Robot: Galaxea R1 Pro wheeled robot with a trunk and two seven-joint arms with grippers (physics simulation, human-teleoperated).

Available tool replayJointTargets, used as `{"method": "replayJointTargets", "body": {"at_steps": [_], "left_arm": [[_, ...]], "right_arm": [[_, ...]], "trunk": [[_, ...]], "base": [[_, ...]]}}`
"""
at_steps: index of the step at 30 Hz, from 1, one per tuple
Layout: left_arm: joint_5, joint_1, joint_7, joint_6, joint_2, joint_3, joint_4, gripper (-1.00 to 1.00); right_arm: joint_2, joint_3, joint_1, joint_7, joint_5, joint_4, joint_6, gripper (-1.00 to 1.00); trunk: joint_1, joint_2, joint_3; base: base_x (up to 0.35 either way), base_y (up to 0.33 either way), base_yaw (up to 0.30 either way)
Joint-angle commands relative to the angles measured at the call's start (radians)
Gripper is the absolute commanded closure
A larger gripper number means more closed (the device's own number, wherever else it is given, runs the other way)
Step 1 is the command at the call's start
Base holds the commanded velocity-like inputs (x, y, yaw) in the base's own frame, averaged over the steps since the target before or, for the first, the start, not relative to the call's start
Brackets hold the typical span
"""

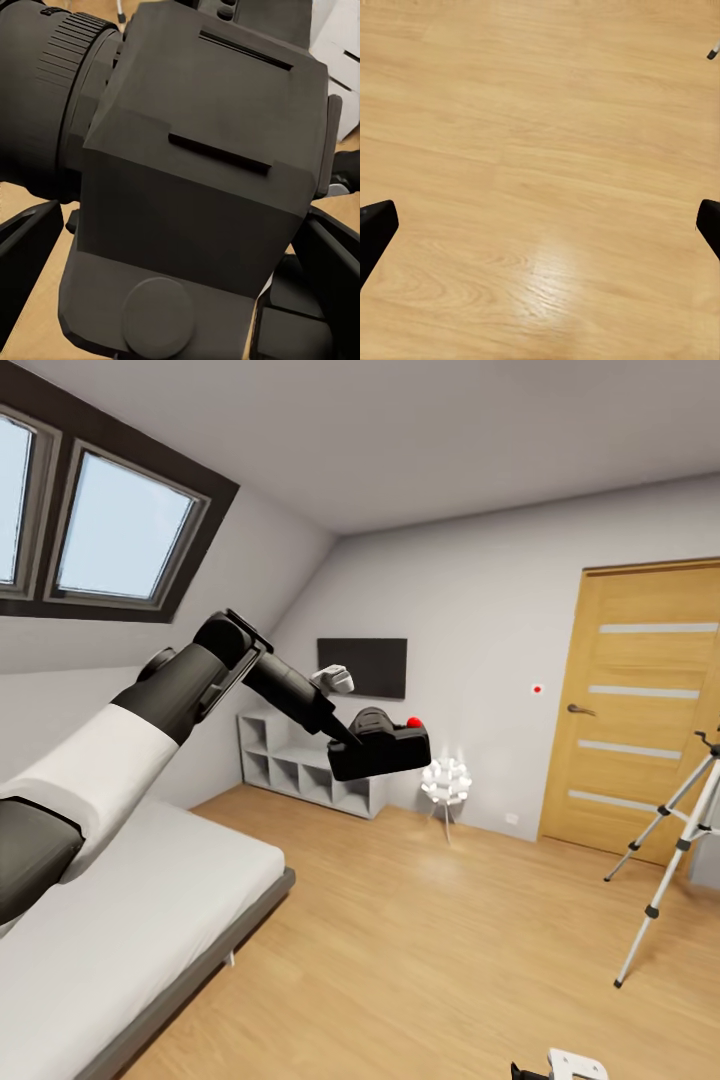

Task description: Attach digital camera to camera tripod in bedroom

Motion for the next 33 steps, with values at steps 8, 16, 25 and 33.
{"method": "replayJointTargets", "body": {"at_steps": [8,16,25,33], "left_arm": [[-0.010,-0.001,-0.010,0.010,-0.001,-0.001,-0.002,1.00],[-0.010,-0.001,-0.010,0.010,-0.001,-0.001,-0.002,1.00],[-0.010,-0.001,-0.010,0.010,0.000,-0.001,-0.002,1.00],[-0.010,-0.001,-0.010,0.010,0.001,-0.001,-0.001,1.00]], "right_arm": [[0.000,-0.001,-0.002,0.002,-0.007,0.004,-0.007,-1.00],[0.000,-0.001,-0.002,0.002,-0.007,0.005,-0.007,-1.00],[0.000,-0.001,-0.002,0.002,-0.007,0.004,-0.007,-1.00],[0.000,-0.001,-0.002,0.002,-0.007,0.004,-0.007,-1.00]], "trunk": [[0.001,-0.001,0.000],[0.001,-0.001,0.000],[0.001,-0.001,0.000],[0.001,-0.001,0.000]], "base": [[0.317,-0.104,0.000],[0.318,-0.103,-0.107],[0.318,-0.102,-0.278],[0.308,-0.091,-0.298]]}}
